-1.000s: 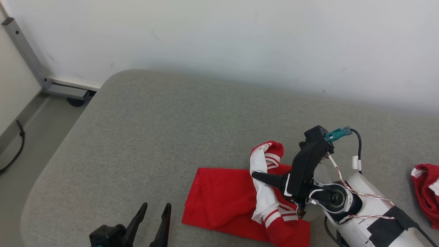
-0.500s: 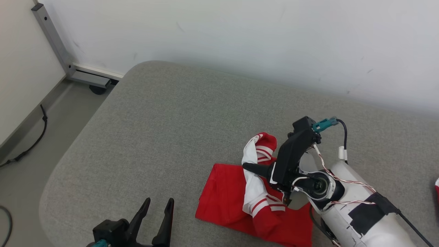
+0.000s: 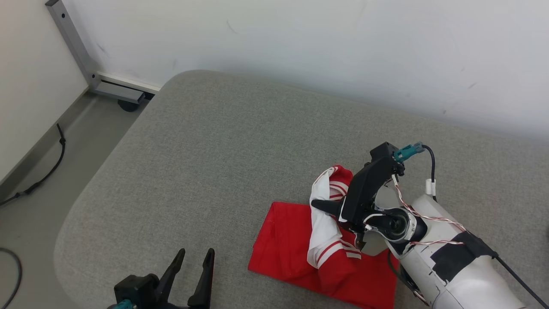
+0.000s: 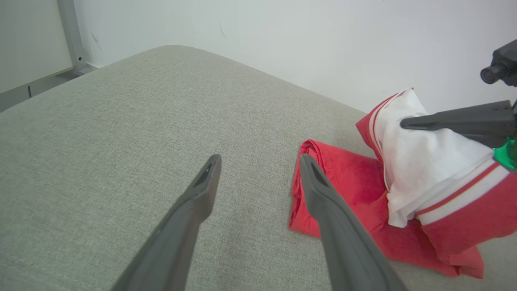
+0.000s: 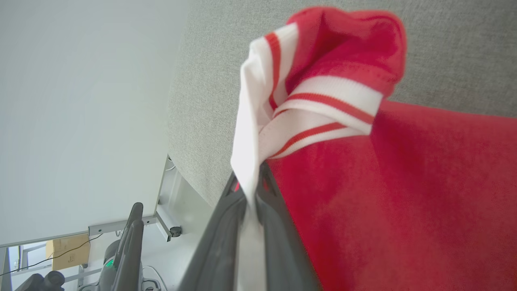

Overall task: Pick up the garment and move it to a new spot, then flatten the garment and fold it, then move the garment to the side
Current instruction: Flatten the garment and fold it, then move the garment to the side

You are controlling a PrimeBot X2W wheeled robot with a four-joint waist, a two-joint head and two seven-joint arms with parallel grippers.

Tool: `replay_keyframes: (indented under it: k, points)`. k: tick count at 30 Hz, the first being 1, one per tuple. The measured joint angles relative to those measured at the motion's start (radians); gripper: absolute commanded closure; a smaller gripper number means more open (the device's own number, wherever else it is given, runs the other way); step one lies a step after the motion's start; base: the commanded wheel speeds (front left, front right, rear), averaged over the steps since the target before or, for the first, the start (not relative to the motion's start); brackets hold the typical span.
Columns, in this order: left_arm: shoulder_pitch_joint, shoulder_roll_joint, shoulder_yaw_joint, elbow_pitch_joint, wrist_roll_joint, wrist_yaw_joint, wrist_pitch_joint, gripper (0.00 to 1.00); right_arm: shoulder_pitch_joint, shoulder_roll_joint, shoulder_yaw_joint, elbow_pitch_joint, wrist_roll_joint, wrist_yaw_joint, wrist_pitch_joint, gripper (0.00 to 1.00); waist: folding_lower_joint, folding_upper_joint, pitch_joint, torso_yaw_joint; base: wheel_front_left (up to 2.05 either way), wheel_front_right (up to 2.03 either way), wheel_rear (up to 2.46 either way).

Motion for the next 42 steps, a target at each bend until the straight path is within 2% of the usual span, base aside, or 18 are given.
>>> replay_keyframes:
  k: [1, 2, 10, 14, 17, 19, 22, 35, 42]
  points:
    - [0.000, 0.000, 0.001, 0.002, 0.000, 0.000, 0.000, 0.00, -0.004, 0.000, 0.004, 0.004, 0.000, 0.000, 0.000, 0.40, 0.0000, 0.0000, 0.000, 0.001, 0.00, 0.00, 0.00]
    - [0.000, 0.000, 0.003, 0.005, 0.000, -0.002, 0.000, 0.00, -0.007, 0.001, 0.006, 0.005, 0.000, 0.000, 0.001, 0.00, 0.0000, 0.0000, 0.000, 0.001, 0.00, 0.00, 0.00]
    - [0.000, 0.000, 0.004, 0.022, 0.000, -0.008, 0.000, 0.00, -0.011, 0.002, -0.030, 0.024, 0.018, 0.000, -0.015, 0.00, -0.0001, 0.0000, -0.020, -0.007, 0.00, 0.00, 0.00]
    - [0.006, 0.005, 0.012, 0.021, 0.000, -0.007, 0.000, 0.00, -0.002, -0.004, -0.042, -0.024, 0.021, 0.002, -0.041, 0.00, 0.0000, 0.0000, -0.028, -0.027, 0.00, 0.00, 0.00]
    - [0.011, 0.012, 0.022, 0.016, 0.000, -0.007, 0.000, 0.00, 0.024, -0.046, -0.036, -0.080, -0.006, 0.015, -0.068, 0.00, 0.0000, 0.0000, -0.033, -0.046, 0.00, 0.00, 0.00]
    - [0.033, 0.021, 0.034, 0.010, 0.000, -0.006, 0.000, 0.00, 0.072, -0.106, -0.026, -0.129, -0.054, 0.016, -0.099, 0.00, 0.0000, 0.0000, -0.035, -0.068, 0.00, 0.00, 0.00]
    - [0.047, 0.036, 0.052, -0.001, 0.000, 0.002, 0.000, 0.00, 0.114, -0.151, -0.024, -0.169, -0.083, 0.016, -0.121, 0.00, 0.0000, 0.0000, -0.034, -0.092, 0.00, 0.00, 0.00]
    - [0.044, 0.033, 0.049, -0.039, 0.009, 0.000, 0.000, 0.00, 0.241, -0.249, 0.003, -0.292, -0.151, 0.014, -0.152, 0.00, 0.0000, 0.0000, -0.013, -0.174, 0.00, 0.00, 0.00]
    - [0.039, 0.030, 0.040, -0.039, 0.013, -0.009, 0.000, 0.00, 0.286, -0.245, 0.017, -0.303, -0.148, 0.010, -0.118, 0.00, 0.0001, 0.0000, -0.007, -0.173, 0.00, 0.00, 0.00]
